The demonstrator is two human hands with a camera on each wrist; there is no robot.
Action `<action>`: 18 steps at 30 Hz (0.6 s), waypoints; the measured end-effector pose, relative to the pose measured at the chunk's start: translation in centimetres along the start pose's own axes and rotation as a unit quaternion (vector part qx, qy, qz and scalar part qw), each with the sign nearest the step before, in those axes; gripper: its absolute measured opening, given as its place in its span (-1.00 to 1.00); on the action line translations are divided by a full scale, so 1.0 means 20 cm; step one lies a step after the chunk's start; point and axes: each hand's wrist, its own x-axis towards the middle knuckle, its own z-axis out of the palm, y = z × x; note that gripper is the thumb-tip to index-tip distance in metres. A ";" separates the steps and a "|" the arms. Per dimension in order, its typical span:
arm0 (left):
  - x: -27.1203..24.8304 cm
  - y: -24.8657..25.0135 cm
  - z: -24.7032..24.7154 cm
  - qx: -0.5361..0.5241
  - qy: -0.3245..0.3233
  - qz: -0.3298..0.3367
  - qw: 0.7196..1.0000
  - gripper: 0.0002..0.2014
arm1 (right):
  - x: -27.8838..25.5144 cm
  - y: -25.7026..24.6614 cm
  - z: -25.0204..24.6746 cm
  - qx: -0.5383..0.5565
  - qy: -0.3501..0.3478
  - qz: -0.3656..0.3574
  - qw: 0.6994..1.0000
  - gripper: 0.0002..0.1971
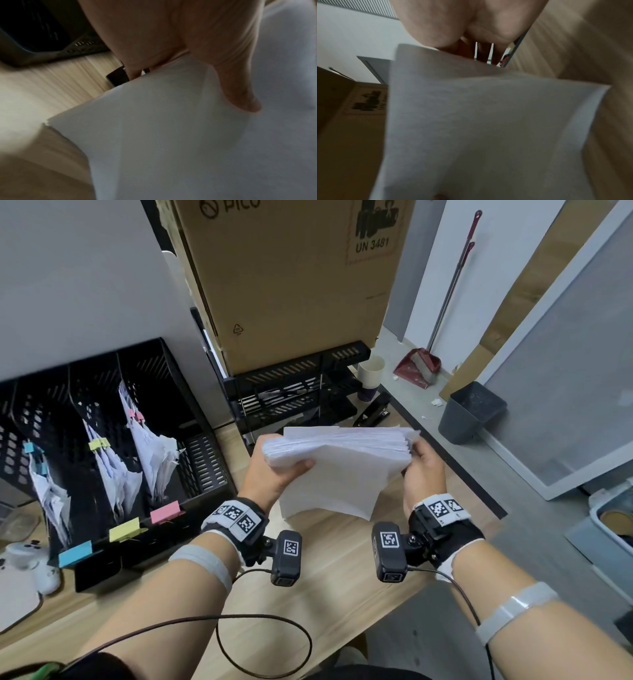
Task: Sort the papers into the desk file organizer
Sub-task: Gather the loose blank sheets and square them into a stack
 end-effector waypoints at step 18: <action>0.00 0.04 0.03 0.001 -0.010 0.006 1.000 -0.45 | -0.07 -0.07 0.06 -0.068 -0.062 0.020 0.996 -0.67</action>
